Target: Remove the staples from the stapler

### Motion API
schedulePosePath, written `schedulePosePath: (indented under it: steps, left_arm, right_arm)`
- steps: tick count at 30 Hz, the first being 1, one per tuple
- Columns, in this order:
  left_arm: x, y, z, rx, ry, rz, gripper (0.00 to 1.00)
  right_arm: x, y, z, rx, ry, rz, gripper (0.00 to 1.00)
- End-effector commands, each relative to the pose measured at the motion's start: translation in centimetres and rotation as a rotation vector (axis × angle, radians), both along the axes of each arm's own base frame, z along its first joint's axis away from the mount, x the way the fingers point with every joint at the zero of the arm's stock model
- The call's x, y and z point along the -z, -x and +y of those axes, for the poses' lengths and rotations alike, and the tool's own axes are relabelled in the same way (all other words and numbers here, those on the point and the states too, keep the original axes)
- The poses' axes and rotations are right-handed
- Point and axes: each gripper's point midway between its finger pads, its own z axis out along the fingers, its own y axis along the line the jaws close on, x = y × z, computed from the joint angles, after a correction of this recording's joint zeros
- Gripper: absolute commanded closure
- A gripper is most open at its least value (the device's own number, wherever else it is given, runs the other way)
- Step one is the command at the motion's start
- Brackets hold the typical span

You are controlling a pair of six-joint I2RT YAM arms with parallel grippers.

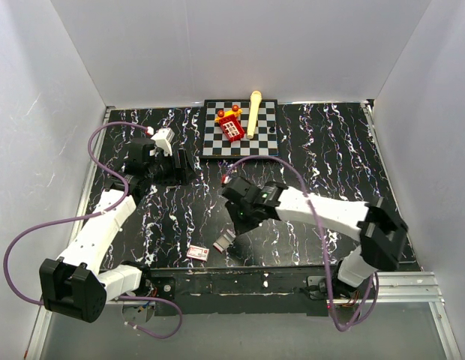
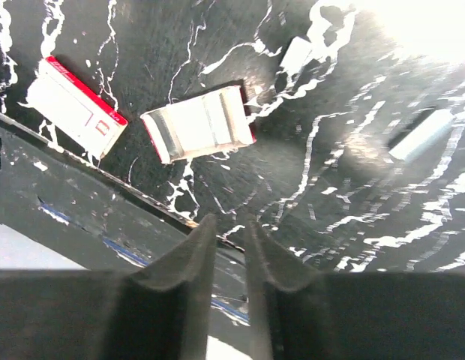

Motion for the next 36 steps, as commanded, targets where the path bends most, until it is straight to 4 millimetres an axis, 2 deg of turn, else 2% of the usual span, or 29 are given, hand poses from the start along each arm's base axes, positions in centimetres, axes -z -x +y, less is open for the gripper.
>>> schedulePosePath:
  steps: [1,4,10,11,15,21,27,36]
  left_arm:
    - [-1.5,0.3,0.0,0.004,0.023,-0.054,0.28]
    - [-1.6,0.3,0.1,-0.009,0.026,-0.056,0.28]
    - [-1.8,0.4,0.4,-0.031,0.021,-0.07,0.25]
    - [-1.9,0.4,0.5,-0.033,0.022,-0.074,0.02]
    - [-2.1,0.3,0.7,-0.047,0.021,-0.086,0.02]
    - [-2.0,0.3,0.9,-0.057,0.015,-0.084,0.02]
    - [-2.1,0.2,1.1,-0.072,0.009,-0.09,0.02]
    - [-2.2,0.3,1.1,-0.067,0.008,-0.09,0.02]
  right_arm:
    - [-1.4,-2.5,-4.4,0.081,0.074,-0.128,0.61]
    - [-0.6,-3.8,-6.1,0.148,0.085,-0.128,0.53]
    - [1.0,-6.5,-8.2,0.281,0.128,-0.117,0.48]
    - [1.2,-6.8,-8.3,0.29,0.136,-0.114,0.48]
    - [2.4,-7.8,-8.5,0.322,0.168,-0.107,0.47]
    - [3.6,-8.8,-7.7,0.353,0.177,-0.077,0.46]
    - [3.8,-9.4,-6.8,0.384,0.147,-0.066,0.46]
    - [4.5,-9.6,-6.6,0.443,0.14,-0.038,0.46]
